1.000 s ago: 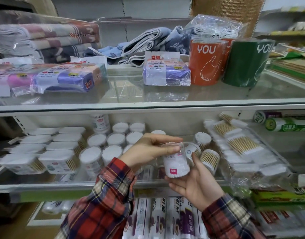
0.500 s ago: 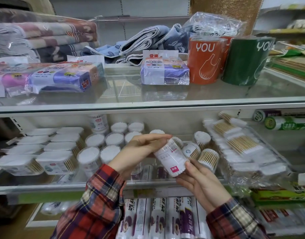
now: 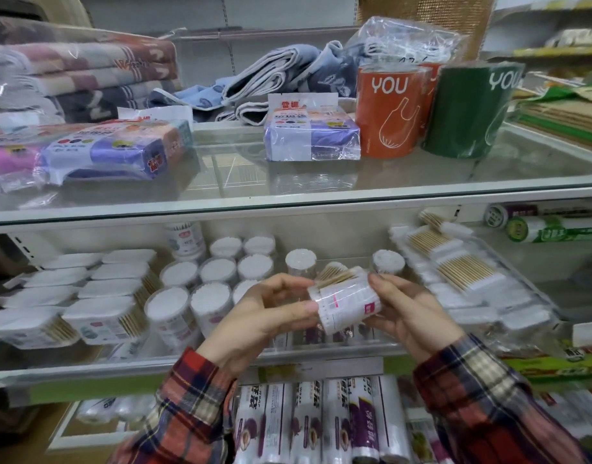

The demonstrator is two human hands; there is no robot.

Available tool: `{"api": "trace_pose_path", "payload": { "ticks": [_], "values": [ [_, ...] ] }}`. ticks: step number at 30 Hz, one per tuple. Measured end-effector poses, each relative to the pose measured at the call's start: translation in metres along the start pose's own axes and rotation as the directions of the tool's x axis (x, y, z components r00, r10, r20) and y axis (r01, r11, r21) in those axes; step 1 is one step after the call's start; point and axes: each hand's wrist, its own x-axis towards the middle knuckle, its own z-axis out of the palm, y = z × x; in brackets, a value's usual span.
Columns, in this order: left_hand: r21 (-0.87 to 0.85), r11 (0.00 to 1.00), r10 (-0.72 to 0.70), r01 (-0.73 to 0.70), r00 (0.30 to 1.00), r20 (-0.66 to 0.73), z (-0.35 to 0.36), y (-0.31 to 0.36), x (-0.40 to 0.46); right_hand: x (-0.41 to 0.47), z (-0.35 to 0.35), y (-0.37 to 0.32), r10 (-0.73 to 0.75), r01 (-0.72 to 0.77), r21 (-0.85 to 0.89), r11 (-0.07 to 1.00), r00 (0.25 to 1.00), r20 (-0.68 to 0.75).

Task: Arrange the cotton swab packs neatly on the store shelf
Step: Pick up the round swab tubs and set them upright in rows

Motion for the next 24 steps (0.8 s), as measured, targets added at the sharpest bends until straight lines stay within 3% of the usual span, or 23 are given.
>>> {"api": "trace_pose_path", "payload": {
  "ticks": [9,17,24],
  "values": [
    [-0.086,0.994,-0.070,0.069,0.998,-0.006,0.000,-0.015,-0.003,0.006,0.004,-0.018,0.060,-0.063,-0.228,0.972,0.998,-0.021],
    [0.155,0.988,-0.006,0.011,1.000,-0.030,0.008,-0.018,-0.006,0.010,0.012,-0.024,0.064,-0.066,-0.414,0.908,0.998,-0.018],
    [0.196,0.980,0.051,-0.041,0.998,-0.048,0.013,-0.018,-0.003,0.018,0.015,-0.028,0.067,-0.071,-0.467,0.881,0.997,-0.024]
  ]
}}
